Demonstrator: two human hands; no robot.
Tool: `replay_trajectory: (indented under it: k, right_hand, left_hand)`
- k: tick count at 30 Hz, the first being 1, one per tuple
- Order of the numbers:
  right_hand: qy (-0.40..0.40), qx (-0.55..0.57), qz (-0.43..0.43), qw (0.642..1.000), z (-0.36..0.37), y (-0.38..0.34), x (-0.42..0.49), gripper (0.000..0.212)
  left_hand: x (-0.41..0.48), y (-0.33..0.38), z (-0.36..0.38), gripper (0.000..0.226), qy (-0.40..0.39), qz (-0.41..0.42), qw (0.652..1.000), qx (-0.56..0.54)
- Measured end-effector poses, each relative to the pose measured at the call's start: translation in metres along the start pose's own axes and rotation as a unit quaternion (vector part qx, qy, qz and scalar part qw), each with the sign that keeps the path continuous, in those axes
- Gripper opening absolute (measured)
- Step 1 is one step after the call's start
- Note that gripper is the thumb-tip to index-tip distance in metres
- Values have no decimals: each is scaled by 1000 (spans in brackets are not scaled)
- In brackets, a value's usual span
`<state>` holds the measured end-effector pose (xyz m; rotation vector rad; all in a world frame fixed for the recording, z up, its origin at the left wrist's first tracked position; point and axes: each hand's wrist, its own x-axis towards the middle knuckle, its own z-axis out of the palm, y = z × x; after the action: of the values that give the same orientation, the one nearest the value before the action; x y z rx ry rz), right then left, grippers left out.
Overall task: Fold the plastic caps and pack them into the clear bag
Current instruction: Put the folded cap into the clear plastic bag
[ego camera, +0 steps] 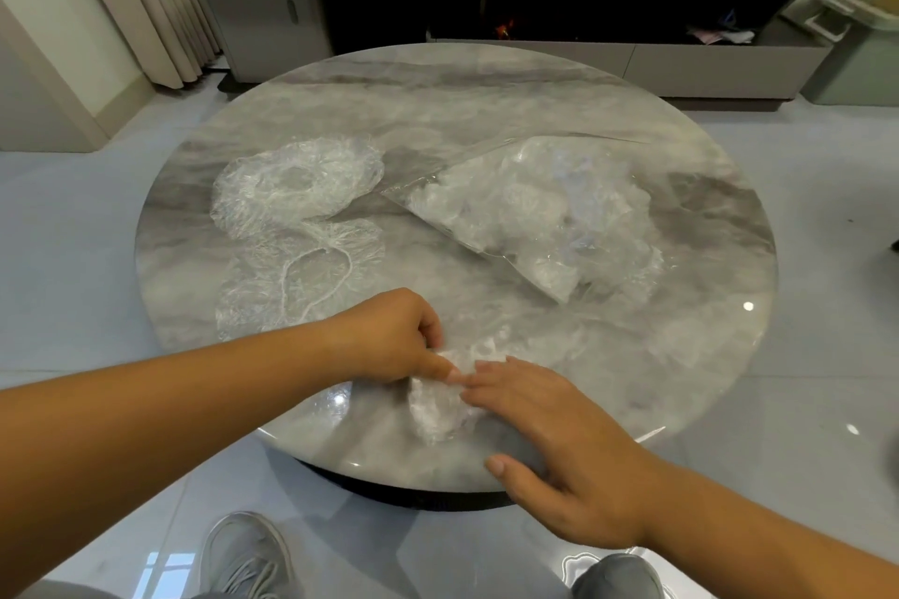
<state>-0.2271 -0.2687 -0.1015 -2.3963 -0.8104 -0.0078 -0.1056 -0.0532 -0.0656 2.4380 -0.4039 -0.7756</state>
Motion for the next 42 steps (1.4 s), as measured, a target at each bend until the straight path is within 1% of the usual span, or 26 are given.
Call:
replay_trajectory:
  k: [2,4,6,8,10,13,16,19,22,24,25,29,31,33,34,36,37,39,40,42]
  right_hand:
    - [57,11,47,997,-1,-3,1,46]
    - [71,79,142,984,-4,-8,8,43]
    - [56,168,240,954,-8,-13,19,37]
    - [63,232,294,925,-11,-15,29,32]
    - [81,285,307,905,-14,-16,38,24]
    - [110,388,299,865,-16,-14,48,25]
    - [145,447,304,829,-14,-17,55,33]
    - [159,504,323,785,-16,-21,60,41]
    - [158,573,342,728,-20,-24,63,44]
    - [159,610,357,689,-22,-25,63,43]
    - [159,621,365,674,-23,-26,62,42]
    - [148,646,384,643,-29,-27,58,47]
    - [131,667,374,631,-34,-29,56,51]
    - [119,677,353,635,-36,-31,56,55]
    - [119,671,344,646,-36,-30,56,56]
    - [135,635,328,686,-34,-28,60,57]
    - [146,600,321,718,-33,-26,60,54]
    - [156,507,288,797,-30,-22,59,44]
    - [151,447,255,844,-29,-20,56,41]
    - [122,292,168,934,-26,-16,48,44]
  left_hand:
    - [-3,-4,0,26,-17,16,999,-30]
    - [-7,-8,-1,24,-19,29,997,-72]
    - [-11,-13,-4,25,-16,36,991,-126]
    - [-17,-17,-7,27,-30,44,978,-200]
    - [-21,-19,-9,26,-58,43,960,-269]
    - [-28,-20,-8,19,-90,15,934,-346]
    - [-32,-22,-4,23,-118,1,919,-377]
    - [-34,-25,-3,27,-127,20,909,-396]
    - [-34,-24,-4,36,-117,32,908,-401]
    - [-34,-22,-5,27,-98,47,908,-404]
    - [-35,-20,-5,28,-86,54,909,-405]
    - [-35,-16,-7,40,-10,65,912,-404]
    - [-36,-13,-6,43,2,75,908,-412]
    - [-39,-9,-3,43,-19,83,900,-428]
    - [-40,-9,0,43,-36,86,896,-435]
    - [-42,-8,7,46,-65,75,890,-444]
    - [-42,-9,10,46,-75,56,888,-450]
    - [-42,-8,13,42,-99,6,878,-469]
    - [-43,-7,13,39,-116,-20,870,-479]
    - [-43,-5,10,33,-153,-69,850,-499]
